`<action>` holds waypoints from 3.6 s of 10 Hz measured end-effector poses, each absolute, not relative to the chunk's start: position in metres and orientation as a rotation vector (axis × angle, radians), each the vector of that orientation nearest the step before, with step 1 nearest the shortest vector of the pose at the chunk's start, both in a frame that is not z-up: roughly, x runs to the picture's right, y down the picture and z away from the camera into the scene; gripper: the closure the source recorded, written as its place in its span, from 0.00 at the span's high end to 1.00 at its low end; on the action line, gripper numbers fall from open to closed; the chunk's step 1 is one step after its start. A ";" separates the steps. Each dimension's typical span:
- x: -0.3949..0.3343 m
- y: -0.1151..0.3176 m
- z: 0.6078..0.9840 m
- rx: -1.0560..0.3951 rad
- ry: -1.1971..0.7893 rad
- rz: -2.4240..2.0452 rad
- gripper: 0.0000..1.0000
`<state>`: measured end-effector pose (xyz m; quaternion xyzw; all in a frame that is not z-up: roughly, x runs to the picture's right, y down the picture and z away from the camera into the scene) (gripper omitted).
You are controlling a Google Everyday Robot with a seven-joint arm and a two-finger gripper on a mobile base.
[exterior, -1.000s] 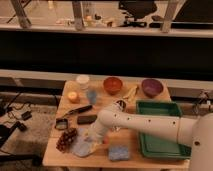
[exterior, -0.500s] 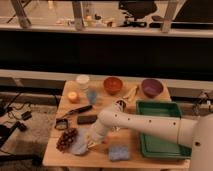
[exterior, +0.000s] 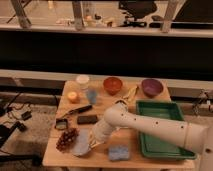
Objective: Wipe red bowl with towel
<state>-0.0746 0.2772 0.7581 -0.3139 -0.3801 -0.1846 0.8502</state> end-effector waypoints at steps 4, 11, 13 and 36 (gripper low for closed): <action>-0.064 0.258 0.737 -0.611 -0.843 -0.385 0.18; -0.047 0.213 0.705 -0.505 -0.873 -0.378 0.18; -0.046 0.195 0.702 -0.461 -0.881 -0.384 0.18; -0.023 0.077 0.727 -0.247 -0.820 -0.385 0.18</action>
